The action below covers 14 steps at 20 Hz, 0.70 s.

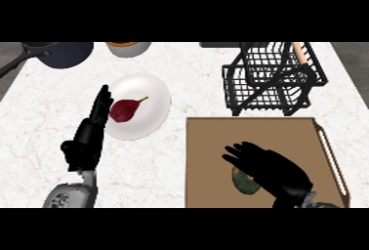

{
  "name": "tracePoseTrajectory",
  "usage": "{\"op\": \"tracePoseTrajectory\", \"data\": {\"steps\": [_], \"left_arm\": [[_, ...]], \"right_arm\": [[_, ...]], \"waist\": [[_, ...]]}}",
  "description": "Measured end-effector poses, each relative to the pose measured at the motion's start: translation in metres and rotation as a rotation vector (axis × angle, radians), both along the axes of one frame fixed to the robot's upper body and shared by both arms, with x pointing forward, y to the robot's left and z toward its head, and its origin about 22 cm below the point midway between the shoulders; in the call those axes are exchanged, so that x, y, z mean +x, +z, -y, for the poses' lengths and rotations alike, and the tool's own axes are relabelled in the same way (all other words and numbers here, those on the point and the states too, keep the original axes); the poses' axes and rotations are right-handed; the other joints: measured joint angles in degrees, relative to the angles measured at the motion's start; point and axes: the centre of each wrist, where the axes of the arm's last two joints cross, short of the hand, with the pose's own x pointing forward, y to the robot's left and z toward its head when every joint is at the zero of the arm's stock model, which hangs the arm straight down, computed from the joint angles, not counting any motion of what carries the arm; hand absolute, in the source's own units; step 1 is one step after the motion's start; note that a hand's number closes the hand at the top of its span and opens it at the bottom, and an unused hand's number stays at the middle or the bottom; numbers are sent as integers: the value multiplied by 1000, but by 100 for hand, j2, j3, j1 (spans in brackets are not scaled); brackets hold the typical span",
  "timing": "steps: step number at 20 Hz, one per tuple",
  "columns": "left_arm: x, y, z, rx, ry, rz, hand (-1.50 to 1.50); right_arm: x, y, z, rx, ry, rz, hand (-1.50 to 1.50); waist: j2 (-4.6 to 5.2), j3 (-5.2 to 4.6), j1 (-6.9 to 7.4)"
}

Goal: Pick the squash from the tray and place it in the tiered basket

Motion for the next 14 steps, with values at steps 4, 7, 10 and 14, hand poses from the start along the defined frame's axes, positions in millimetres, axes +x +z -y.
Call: {"op": "tracePoseTrajectory", "data": {"steps": [4, 7, 10, 14], "left_arm": [[-3, 0, 7, -4, 2, -5, 0], [1, 3, 9, -1, 4, -1, 0], [2, 4, 7, 2, 2, 2, 0], [3, -2, 8, 0, 3, 6, 0]], "right_arm": [[1, -5, -1, 29, -16, 0, 150], [2, -13, -1, 56, -27, 28, 150], [6, -24, -7, 71, -8, 113, 150], [6, -33, -6, 85, 21, 217, 150]], "waist": [[0, 0, 0], [1, 1, -1], [-10, -7, 8], [-24, -15, 8]]}}
